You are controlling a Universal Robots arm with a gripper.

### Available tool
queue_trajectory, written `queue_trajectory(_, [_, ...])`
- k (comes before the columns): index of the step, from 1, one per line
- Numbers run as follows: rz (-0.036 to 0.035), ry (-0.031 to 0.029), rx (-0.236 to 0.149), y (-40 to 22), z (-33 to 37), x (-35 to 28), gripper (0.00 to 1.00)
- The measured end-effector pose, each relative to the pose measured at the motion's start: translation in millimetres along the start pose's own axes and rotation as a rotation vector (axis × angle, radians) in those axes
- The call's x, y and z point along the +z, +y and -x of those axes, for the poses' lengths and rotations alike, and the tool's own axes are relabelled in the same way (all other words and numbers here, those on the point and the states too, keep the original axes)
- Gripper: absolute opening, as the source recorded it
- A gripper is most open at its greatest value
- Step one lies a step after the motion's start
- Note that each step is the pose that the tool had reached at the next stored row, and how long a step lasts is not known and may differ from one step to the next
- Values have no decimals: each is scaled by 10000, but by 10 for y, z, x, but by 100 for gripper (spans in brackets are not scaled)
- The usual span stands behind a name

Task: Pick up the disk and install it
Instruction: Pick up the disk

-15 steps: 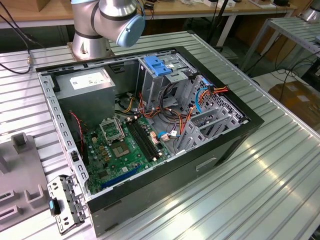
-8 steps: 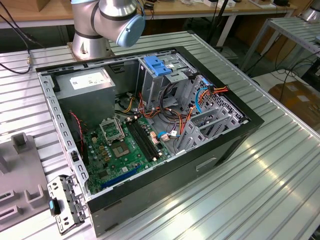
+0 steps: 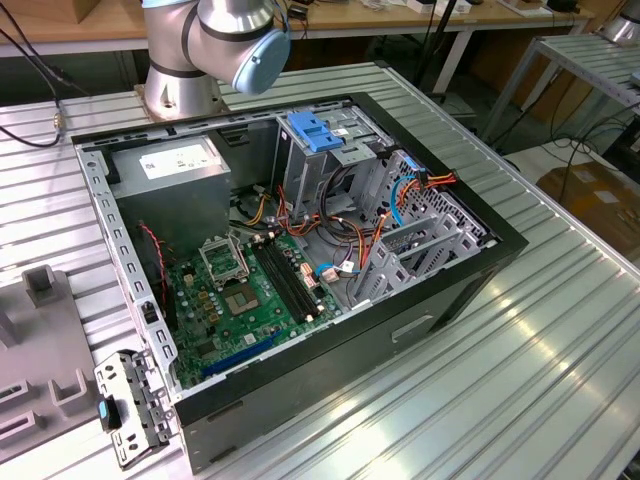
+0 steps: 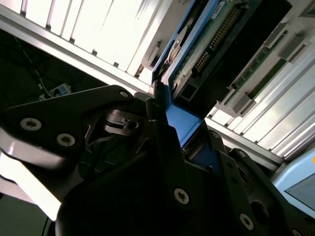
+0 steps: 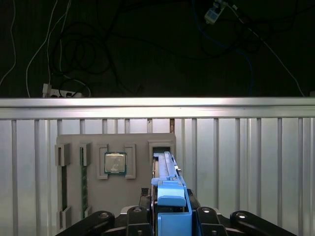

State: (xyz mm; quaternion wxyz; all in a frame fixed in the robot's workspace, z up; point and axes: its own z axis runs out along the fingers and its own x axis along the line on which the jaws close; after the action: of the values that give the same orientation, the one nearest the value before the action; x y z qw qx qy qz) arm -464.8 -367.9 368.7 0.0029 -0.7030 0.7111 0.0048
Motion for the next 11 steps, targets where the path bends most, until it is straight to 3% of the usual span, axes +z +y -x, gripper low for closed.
queue_trajectory(11, [1, 0, 0, 0, 0, -19, 37])
